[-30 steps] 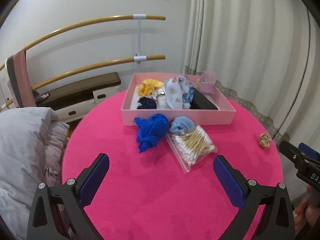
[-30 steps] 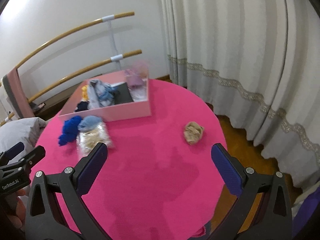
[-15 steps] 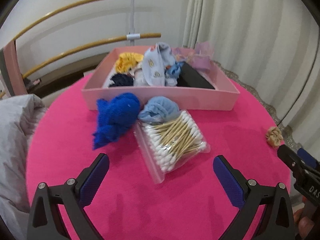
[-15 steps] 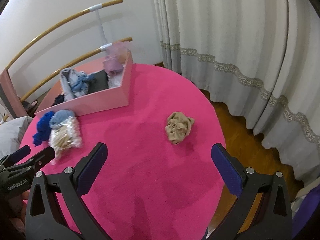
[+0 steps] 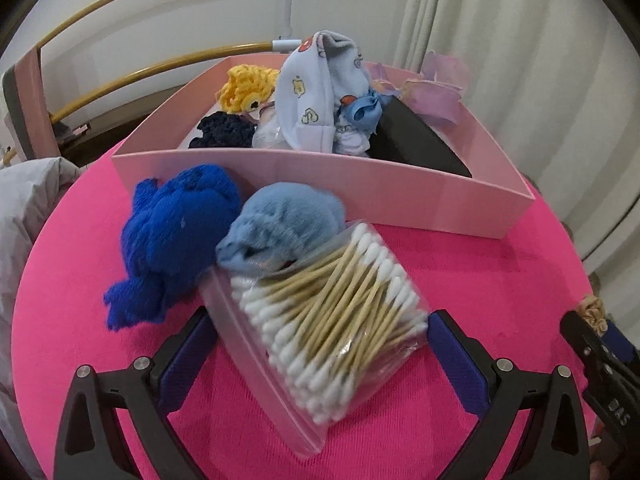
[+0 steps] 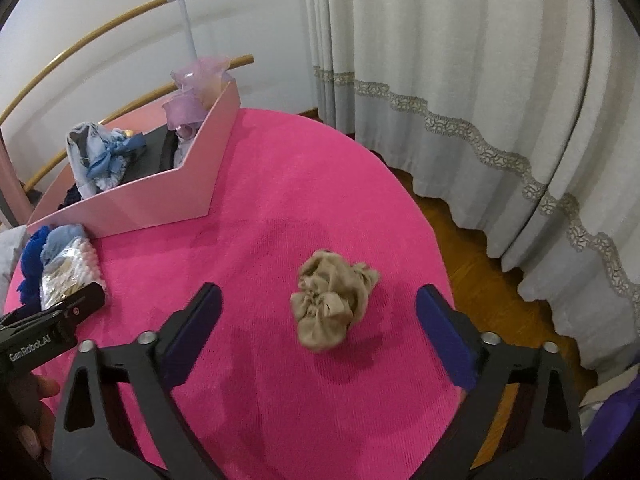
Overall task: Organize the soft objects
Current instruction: 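Grasp the cotton swab bag with the left tool while the right tool grasps the beige scrunchie, then carry the swab bag and beige scrunchie into the pink box and release both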
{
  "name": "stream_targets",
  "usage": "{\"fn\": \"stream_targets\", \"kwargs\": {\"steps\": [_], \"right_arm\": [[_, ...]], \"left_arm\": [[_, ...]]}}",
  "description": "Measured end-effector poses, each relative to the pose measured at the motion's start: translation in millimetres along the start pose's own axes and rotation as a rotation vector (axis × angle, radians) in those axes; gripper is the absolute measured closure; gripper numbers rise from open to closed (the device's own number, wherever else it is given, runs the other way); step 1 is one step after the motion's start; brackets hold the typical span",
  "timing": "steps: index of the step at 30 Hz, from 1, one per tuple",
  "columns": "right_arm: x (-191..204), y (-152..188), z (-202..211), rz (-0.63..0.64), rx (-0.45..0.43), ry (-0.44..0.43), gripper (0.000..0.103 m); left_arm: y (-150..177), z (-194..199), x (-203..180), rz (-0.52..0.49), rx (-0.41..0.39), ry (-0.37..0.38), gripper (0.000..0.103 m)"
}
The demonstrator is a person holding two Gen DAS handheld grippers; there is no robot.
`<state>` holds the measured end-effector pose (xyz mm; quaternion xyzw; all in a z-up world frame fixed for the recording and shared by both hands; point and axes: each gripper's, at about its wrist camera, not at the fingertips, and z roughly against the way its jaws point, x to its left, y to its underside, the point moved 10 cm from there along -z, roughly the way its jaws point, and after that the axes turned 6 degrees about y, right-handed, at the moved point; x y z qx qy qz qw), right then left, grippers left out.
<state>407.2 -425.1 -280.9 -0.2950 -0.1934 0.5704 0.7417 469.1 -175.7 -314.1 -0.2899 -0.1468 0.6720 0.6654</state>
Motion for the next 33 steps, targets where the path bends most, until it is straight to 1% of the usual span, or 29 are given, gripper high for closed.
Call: {"fn": "stream_targets", "kwargs": {"steps": [1, 2, 3, 4, 5, 7, 9, 13, 18, 27, 33], "right_arm": [[1.3, 0.7, -3.7, 0.011, 0.015, 0.003, 0.022], [2.5, 1.6, -5.8, 0.016, 0.025, 0.004, 0.028], [2.8, 2.2, -7.0, 0.024, 0.028, 0.013, 0.034], [2.8, 1.7, -6.1, 0.029, 0.021, 0.017, 0.046], [2.5, 1.7, -6.1, 0.03, 0.02, 0.022, 0.051], [1.4, 1.9, -4.6, 0.027, 0.013, 0.021, 0.067], [1.1, 2.9, -3.0, 0.022, 0.009, 0.013, 0.076], [4.3, 5.9, 1.0, 0.02, 0.008, -0.004, 0.079], [10.3, 13.1, 10.1, 0.021, 0.01, -0.029, 0.08], [29.2, 25.3, 29.4, 0.046, 0.01, -0.077, 0.08], [42.4, 28.2, 41.2, 0.066, 0.004, -0.094, 0.08]], "left_arm": [[-0.3, -0.9, -0.5, -0.001, -0.002, 0.01, 0.003], [-0.5, -0.9, -0.5, 0.0, -0.006, 0.02, 0.005], [-0.5, 0.8, -0.3, 0.0, -0.01, 0.027, 0.011], [-0.4, 1.8, -0.2, -0.005, -0.014, 0.031, 0.017], [-0.2, 4.5, 0.6, -0.01, -0.017, 0.032, 0.02], [0.3, 6.1, 2.8, -0.012, -0.018, 0.044, 0.029], [1.5, 11.2, 5.5, -0.015, -0.017, 0.057, 0.034], [7.8, 21.3, 11.0, -0.024, -0.011, 0.094, 0.038], [19.9, 37.6, 18.7, -0.03, -0.008, 0.12, 0.039], [46.2, 66.6, 24.4, -0.072, -0.004, 0.116, 0.039], [51.6, 84.9, 25.0, -0.092, -0.023, 0.113, 0.039]]}}
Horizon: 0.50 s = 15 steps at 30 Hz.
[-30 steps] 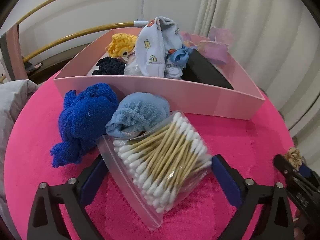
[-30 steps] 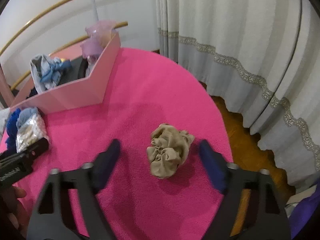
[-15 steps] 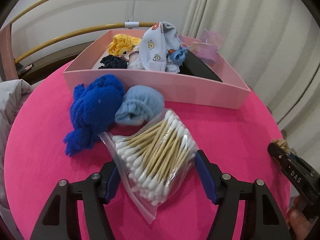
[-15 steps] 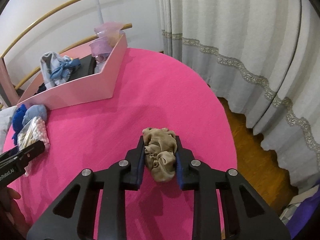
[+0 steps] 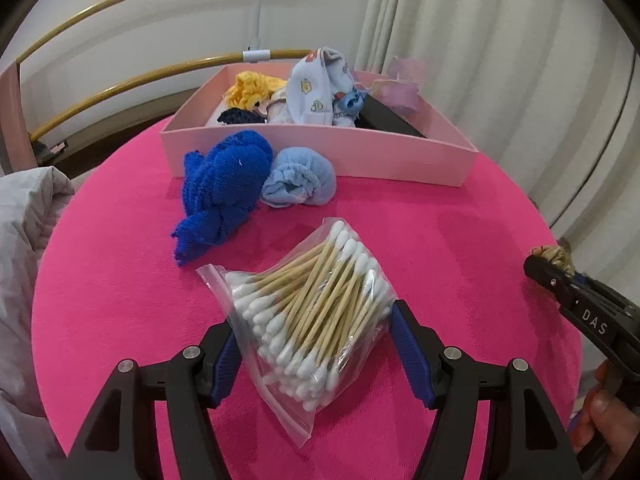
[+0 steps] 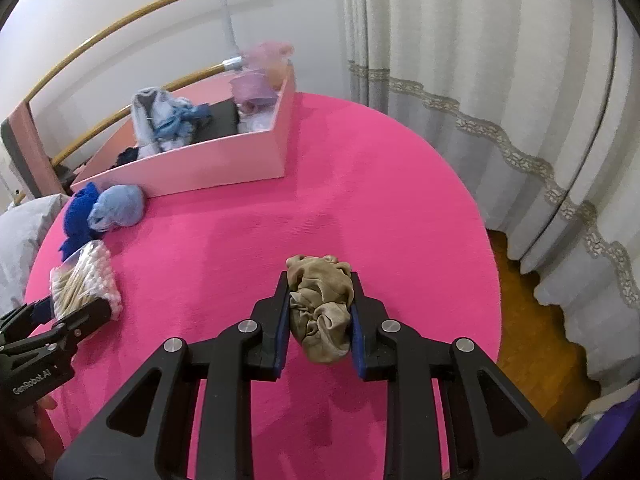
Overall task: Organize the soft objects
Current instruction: 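Carry the swab bag and beige scrunchie into the pink box and release both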
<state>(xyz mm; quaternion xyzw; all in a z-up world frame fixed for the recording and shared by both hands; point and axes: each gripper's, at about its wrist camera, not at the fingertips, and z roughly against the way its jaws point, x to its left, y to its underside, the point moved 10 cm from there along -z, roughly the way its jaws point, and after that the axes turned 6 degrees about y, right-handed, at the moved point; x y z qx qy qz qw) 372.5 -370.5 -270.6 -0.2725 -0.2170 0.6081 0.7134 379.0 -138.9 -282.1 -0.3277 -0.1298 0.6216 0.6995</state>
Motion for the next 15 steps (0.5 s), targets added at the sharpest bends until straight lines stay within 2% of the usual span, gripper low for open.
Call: {"fn": "stream_targets", "kwargs": {"steps": [15], "right_arm": [[55.3, -3.0, 41.3, 0.068, -0.035, -0.099, 0.08]], "left_arm": [[-9.8, 51.9, 16.7, -0.011, -0.077, -0.022, 0.039]]}}
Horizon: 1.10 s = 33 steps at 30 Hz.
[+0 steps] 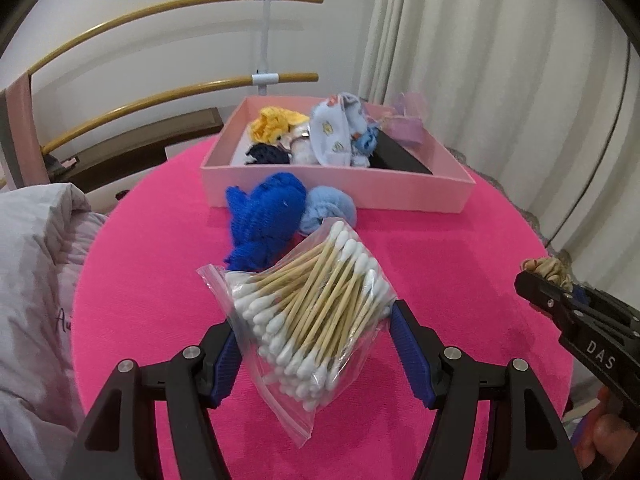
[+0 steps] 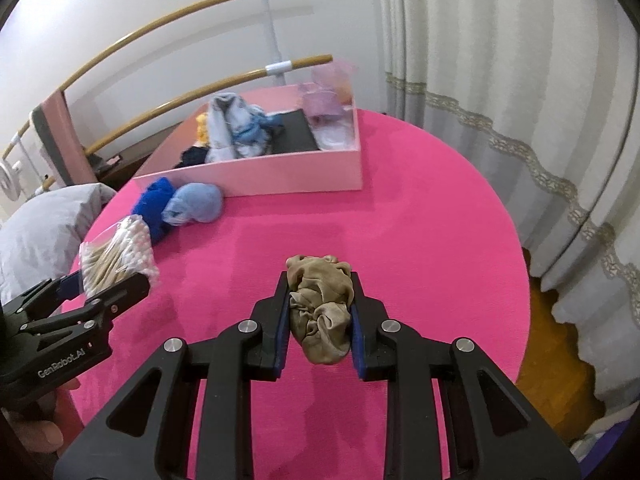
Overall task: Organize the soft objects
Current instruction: 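Carry the swab bag and beige scrunchie into the pink box and release both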
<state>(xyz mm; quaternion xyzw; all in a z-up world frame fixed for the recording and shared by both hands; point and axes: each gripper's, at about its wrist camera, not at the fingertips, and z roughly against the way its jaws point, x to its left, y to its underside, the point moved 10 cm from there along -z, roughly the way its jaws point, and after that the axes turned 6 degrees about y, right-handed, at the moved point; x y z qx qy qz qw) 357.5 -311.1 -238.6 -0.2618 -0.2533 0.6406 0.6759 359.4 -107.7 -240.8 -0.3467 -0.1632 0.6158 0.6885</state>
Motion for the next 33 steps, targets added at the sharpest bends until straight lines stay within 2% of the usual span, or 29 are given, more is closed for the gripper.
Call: {"fn": "stream_targets", "kwargs": {"steps": [13, 22, 33], "right_arm": [[31.4, -23.2, 22.2, 0.043, -0.047, -0.051, 0.08], [49.0, -67.2, 31.6, 0.084, -0.106, -0.068, 0.08], [61.6, -134.9, 32.7, 0.098, -0.179, -0.1, 0.08]], "left_arm": [[-26.7, 41.8, 13.0, 0.0, -0.081, -0.02, 0.039], [-72.9, 63.3, 27.4, 0.001, -0.16, -0.017, 0.039], [-128.7, 61.5, 41.4, 0.002, -0.228, -0.025, 0.039]]}}
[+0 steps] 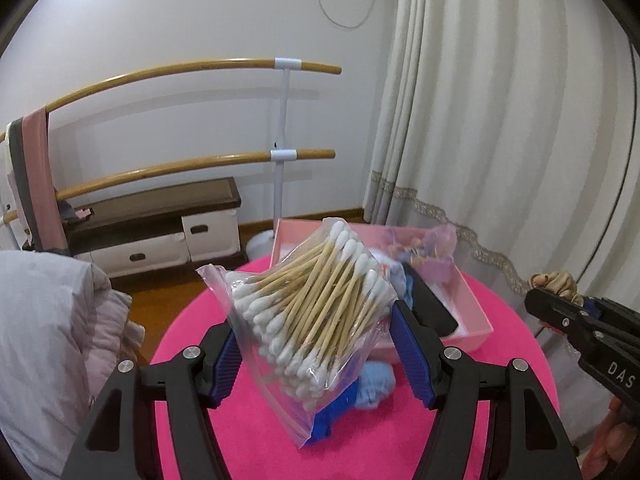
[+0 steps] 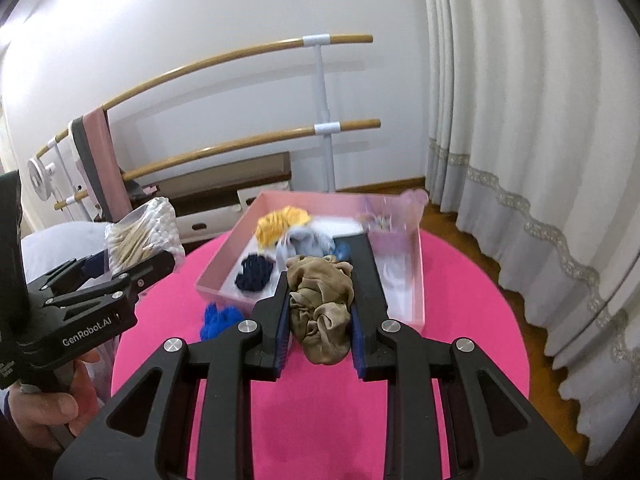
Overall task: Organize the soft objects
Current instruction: 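Carry the swab bag and beige scrunchie into the pink box and release both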
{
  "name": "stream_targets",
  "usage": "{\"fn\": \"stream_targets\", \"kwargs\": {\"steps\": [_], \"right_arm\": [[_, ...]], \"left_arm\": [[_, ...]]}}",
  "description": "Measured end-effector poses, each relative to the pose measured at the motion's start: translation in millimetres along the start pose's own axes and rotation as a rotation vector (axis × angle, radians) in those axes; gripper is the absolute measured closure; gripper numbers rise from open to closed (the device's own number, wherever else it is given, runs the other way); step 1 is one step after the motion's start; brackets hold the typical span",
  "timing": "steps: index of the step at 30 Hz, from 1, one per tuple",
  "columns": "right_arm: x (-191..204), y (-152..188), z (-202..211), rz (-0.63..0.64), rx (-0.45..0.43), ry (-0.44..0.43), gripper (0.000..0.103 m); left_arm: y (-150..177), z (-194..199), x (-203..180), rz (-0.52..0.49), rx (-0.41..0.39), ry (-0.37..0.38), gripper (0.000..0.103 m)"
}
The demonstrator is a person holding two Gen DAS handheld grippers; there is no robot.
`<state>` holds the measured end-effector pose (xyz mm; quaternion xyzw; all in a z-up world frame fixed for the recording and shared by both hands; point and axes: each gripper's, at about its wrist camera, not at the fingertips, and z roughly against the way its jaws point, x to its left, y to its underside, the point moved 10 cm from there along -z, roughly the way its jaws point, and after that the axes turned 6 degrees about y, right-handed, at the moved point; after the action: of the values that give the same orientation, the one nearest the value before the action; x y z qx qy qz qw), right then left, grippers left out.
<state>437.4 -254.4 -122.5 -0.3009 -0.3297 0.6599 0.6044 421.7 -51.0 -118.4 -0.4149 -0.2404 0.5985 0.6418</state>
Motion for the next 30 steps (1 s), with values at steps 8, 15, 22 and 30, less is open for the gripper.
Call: {"fn": "stream_targets", "kwargs": {"steps": [8, 15, 22, 30], "right_arm": [[-0.8, -27.5, -17.9, -0.003, -0.02, -0.001, 0.08], [-17.9, -50.2, -29.0, -0.031, -0.047, 0.019, 0.08], [-55.4, -60.0, -71.8, -0.077, 0.028, 0.035, 0.08], [-62.2, -43.5, -122.9, -0.085, 0.13, 0.015, 0.079]], "left_arm": [[-24.1, -22.5, -8.4, -0.033, -0.029, -0.012, 0.039], [-51.4, -48.5, -7.9, -0.032, -0.055, -0.018, 0.039], [-76.6, -100.1, 2.3, -0.015, -0.021, -0.015, 0.039], [-84.0, -162.5, 7.0, 0.003, 0.052, -0.016, 0.039]]}}
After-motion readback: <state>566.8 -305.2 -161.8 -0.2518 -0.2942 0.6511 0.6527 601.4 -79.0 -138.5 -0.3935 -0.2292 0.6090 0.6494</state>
